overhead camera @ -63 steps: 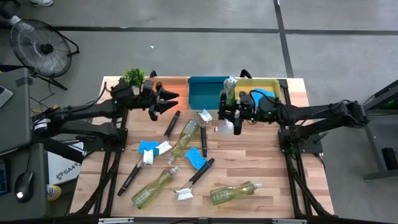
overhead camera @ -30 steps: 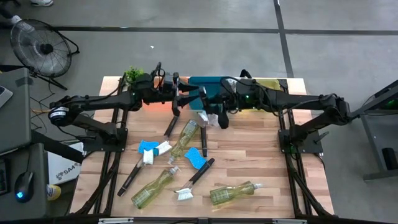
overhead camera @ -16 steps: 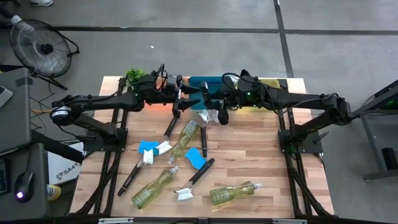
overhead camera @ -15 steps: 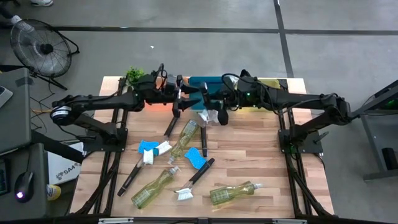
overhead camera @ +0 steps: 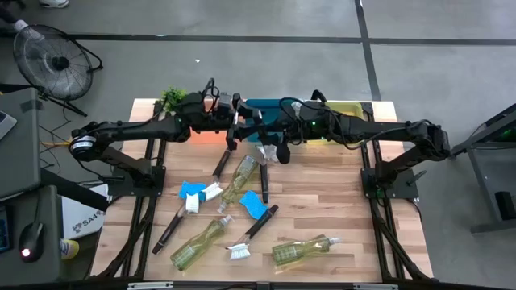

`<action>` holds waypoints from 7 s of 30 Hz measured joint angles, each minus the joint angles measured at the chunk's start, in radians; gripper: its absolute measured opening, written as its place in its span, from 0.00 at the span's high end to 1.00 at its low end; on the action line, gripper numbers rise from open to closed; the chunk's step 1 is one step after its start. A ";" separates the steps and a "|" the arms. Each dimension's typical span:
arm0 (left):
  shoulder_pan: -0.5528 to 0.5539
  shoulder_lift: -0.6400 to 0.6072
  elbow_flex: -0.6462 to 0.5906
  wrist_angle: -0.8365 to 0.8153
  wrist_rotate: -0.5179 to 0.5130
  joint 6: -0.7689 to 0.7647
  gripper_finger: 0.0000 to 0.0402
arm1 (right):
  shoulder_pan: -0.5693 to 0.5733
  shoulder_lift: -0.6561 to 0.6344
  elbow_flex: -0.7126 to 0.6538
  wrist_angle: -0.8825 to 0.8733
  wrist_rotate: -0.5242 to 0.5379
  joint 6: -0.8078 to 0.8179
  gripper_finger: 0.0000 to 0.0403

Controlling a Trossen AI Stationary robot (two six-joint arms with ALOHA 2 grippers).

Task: Pick & Place Kitchen Sink Supplies
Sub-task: Put the cleaning brush into the orange bin

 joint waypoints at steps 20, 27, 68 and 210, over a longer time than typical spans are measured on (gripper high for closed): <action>0.000 0.015 0.004 0.002 0.026 0.035 0.69 | -0.008 0.003 0.000 0.012 -0.041 0.002 0.70; 0.000 0.015 0.004 0.000 0.040 0.032 0.69 | -0.008 0.003 0.000 0.004 -0.056 0.003 0.70; 0.257 -0.063 0.003 -0.476 -0.354 -0.095 0.69 | -0.033 -0.434 0.000 -0.785 0.215 0.039 0.38; 0.006 0.172 0.009 -1.305 -0.283 -0.525 0.34 | -0.032 -0.528 0.000 -1.119 0.505 0.333 0.38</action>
